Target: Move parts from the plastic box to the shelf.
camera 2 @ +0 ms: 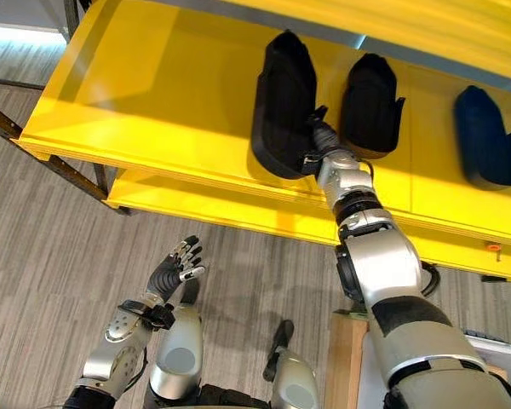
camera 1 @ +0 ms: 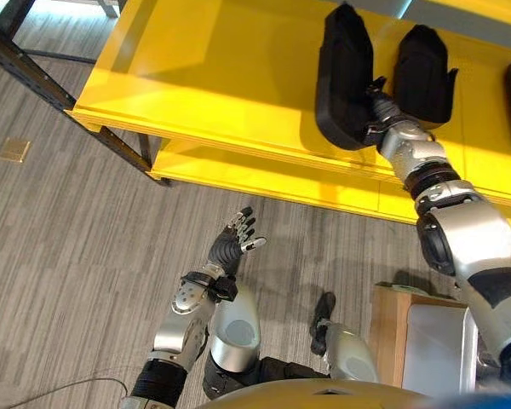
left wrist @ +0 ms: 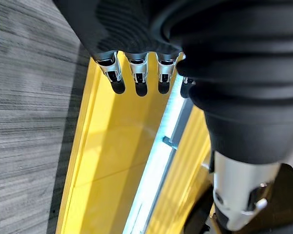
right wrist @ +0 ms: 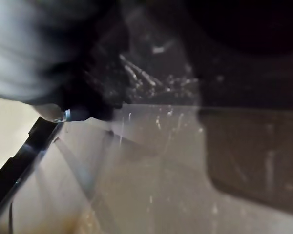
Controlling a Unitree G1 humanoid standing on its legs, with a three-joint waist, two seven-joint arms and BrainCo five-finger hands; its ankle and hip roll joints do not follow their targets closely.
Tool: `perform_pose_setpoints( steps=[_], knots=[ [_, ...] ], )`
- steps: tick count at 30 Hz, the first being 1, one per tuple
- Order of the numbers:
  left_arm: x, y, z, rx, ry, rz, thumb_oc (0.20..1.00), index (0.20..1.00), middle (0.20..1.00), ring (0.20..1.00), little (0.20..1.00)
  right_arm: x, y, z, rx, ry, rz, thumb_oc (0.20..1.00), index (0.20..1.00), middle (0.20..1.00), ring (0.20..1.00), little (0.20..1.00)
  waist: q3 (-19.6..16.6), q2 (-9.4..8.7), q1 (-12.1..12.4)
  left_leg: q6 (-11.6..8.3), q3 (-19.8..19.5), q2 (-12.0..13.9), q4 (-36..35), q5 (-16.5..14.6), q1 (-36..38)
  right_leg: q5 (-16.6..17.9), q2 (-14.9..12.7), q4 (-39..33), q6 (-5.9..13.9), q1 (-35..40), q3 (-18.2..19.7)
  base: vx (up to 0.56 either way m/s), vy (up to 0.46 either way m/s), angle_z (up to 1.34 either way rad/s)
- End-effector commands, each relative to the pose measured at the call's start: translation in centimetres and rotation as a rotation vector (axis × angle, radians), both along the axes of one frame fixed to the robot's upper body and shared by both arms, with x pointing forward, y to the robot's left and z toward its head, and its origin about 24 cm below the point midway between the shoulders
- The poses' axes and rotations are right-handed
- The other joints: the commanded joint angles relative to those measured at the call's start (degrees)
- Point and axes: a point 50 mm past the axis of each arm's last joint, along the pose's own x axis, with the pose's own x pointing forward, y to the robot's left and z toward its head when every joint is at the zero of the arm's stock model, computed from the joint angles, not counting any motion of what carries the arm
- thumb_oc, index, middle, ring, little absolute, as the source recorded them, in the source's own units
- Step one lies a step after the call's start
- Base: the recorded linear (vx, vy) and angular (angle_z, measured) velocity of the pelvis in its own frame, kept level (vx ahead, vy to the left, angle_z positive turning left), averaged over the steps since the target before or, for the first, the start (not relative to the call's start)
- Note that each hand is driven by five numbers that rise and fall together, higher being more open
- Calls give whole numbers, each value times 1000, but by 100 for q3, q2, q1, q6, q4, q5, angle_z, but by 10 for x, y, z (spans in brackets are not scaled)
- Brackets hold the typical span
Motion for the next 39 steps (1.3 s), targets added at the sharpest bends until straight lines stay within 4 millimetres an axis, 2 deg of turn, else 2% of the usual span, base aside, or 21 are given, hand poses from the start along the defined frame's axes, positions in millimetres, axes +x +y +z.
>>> perform_pose_setpoints(
  steps=[1,11,20,39],
  knots=[
    [-8,-12,20,-53,-93,-32,1000,1000,1000,1000,1000,2,-4,98,-64,-275,-4,200,200,200,200,200,-146,249,119,64,-131,498,-281,502,41,577,-609,193,-432,-71,115,-25,49,15],
    [-5,-23,22,-73,-92,-48,1000,1000,1000,1000,1000,-8,-41,131,-129,-310,-114,200,200,200,200,200,-146,576,260,102,-324,435,-3,528,-516,573,-729,326,-446,-344,69,-20,53,8],
    [-4,-26,27,-82,-112,-44,1000,1000,1000,1000,1000,-16,-47,159,-133,-373,-153,200,200,200,200,200,-146,688,293,105,-460,401,256,504,-925,605,-785,356,-468,-503,66,-4,41,3],
    [-5,-24,33,-90,-131,-22,1000,1000,1000,1000,1000,-26,-54,189,-140,-437,-204,200,200,200,200,200,-146,768,299,74,-471,384,474,454,-1218,633,-873,352,-497,-495,25,3,25,1]
  ],
)
